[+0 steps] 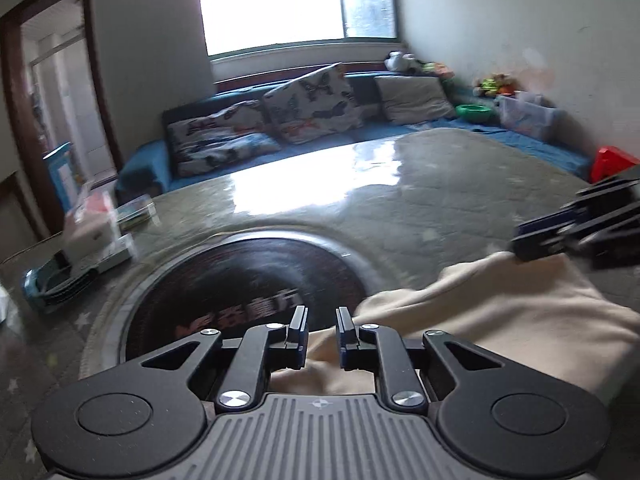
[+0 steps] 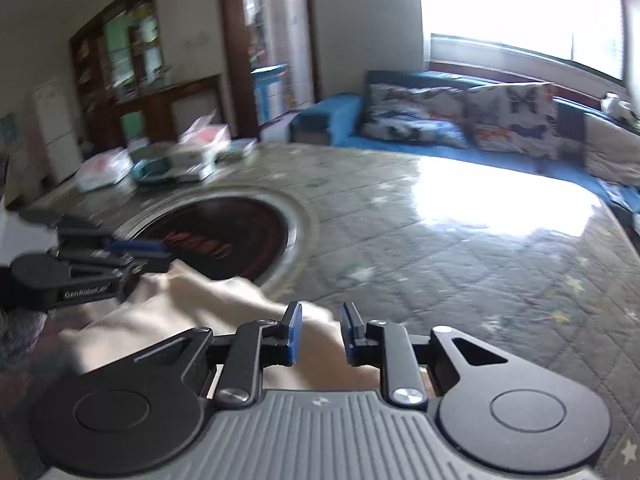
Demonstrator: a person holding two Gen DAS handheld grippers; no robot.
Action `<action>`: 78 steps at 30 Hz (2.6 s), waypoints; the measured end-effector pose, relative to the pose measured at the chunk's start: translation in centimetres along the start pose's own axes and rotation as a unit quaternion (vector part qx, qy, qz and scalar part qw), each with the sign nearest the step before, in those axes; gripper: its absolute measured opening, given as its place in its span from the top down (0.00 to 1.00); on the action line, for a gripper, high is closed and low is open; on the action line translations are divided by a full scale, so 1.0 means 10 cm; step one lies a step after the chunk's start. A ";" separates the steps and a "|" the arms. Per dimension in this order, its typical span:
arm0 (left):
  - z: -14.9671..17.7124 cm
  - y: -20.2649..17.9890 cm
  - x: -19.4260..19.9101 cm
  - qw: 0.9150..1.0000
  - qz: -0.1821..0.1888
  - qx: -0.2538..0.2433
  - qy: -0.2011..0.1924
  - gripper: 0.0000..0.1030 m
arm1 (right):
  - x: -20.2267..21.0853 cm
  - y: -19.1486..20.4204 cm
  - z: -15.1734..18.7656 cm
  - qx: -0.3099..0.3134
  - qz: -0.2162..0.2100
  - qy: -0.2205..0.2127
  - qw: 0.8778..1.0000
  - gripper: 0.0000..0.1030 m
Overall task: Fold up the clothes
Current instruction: 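Release the folded side with the left gripper and smooth it down, then grasp the other shirt side edge with the right gripper and lift it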
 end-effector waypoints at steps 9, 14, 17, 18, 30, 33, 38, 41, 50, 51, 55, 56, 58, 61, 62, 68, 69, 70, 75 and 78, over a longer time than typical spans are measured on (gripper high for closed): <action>-0.01 -0.17 -0.48 0.998 0.012 0.011 0.064 0.84 | -0.44 0.15 -0.01 -0.009 0.008 0.038 0.999 0.83; -0.04 -0.18 -0.50 0.998 0.009 0.010 0.059 0.84 | -0.26 0.14 -0.01 0.000 0.015 0.020 1.000 0.83; -0.02 -0.19 -0.48 0.998 0.009 0.007 0.055 0.84 | -0.10 0.13 0.06 0.005 0.020 0.017 1.000 0.83; -0.02 -0.20 -0.48 0.998 0.008 0.007 0.054 0.84 | -0.05 0.11 0.11 0.004 0.024 0.017 1.000 0.83; -0.01 -0.24 -0.39 0.999 -0.006 0.004 0.036 0.84 | 0.13 -0.36 0.44 -0.058 0.081 0.016 0.995 0.87; -0.03 -0.25 -0.20 1.000 -0.005 0.005 0.015 0.84 | 0.26 -0.36 0.41 -0.058 0.073 0.005 0.996 0.87; 0.06 -0.43 0.24 0.999 0.034 -0.023 -0.024 0.84 | 0.47 -0.15 0.38 -0.025 0.030 -0.003 0.999 0.87; 0.21 -0.51 0.37 0.997 0.051 -0.051 -0.032 0.83 | 0.51 0.12 0.41 0.008 0.001 -0.003 1.000 0.86; 0.52 -0.52 0.39 0.997 0.054 -0.049 -0.018 0.84 | 0.40 0.57 0.58 0.052 -0.047 0.000 0.998 0.86; 0.53 -0.53 0.39 0.997 0.055 -0.048 -0.016 0.84 | 0.38 0.55 0.62 0.049 -0.048 0.004 0.998 0.86; 0.60 -0.60 0.38 0.997 0.058 -0.044 -0.013 0.85 | 0.45 0.46 0.73 0.034 -0.048 0.007 0.998 0.86; 0.60 -0.63 0.38 0.997 0.061 -0.043 -0.012 0.86 | 0.47 0.43 0.75 0.030 -0.048 0.007 0.998 0.86; 0.60 -0.68 0.38 0.997 0.070 -0.041 -0.011 0.87 | 0.52 0.39 0.78 0.030 -0.044 0.009 0.999 0.86; 0.60 -0.79 0.38 0.996 0.083 -0.039 -0.010 0.87 | 0.58 0.33 0.81 0.030 -0.037 0.013 0.999 0.86; 0.60 -0.84 0.39 0.995 0.088 -0.039 -0.010 0.87 | 0.61 0.31 0.83 0.030 -0.032 0.014 0.999 0.86; 0.61 -1.07 0.45 0.991 0.129 -0.032 -0.009 0.85 | 0.85 0.15 0.99 0.017 -0.003 0.021 1.000 0.86; 0.60 -1.07 0.49 0.991 0.132 -0.031 -0.010 0.84 | 0.90 0.13 1.02 0.016 0.003 0.026 1.000 0.86; 0.59 -1.05 0.53 0.990 0.135 -0.029 -0.012 0.84 | 0.94 0.11 1.04 0.016 0.009 0.030 0.999 0.86; 0.60 -0.86 0.69 0.993 0.118 -0.013 -0.020 0.84 | 1.04 0.19 0.92 0.023 0.000 0.022 0.999 0.86; 0.68 -0.73 0.71 0.994 0.106 0.003 -0.011 0.84 | 0.95 0.36 0.79 0.036 -0.031 0.007 0.999 0.86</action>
Point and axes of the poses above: each gripper's, at about its wrist camera, not at the fingertips, and x roughly against the way its jaws point, y to its left, z to its underside, the point moved 6 cm from there along -x, roughly the way its jaws point, and after that the axes turned 3 degrees about x, right-handed, at the moved point
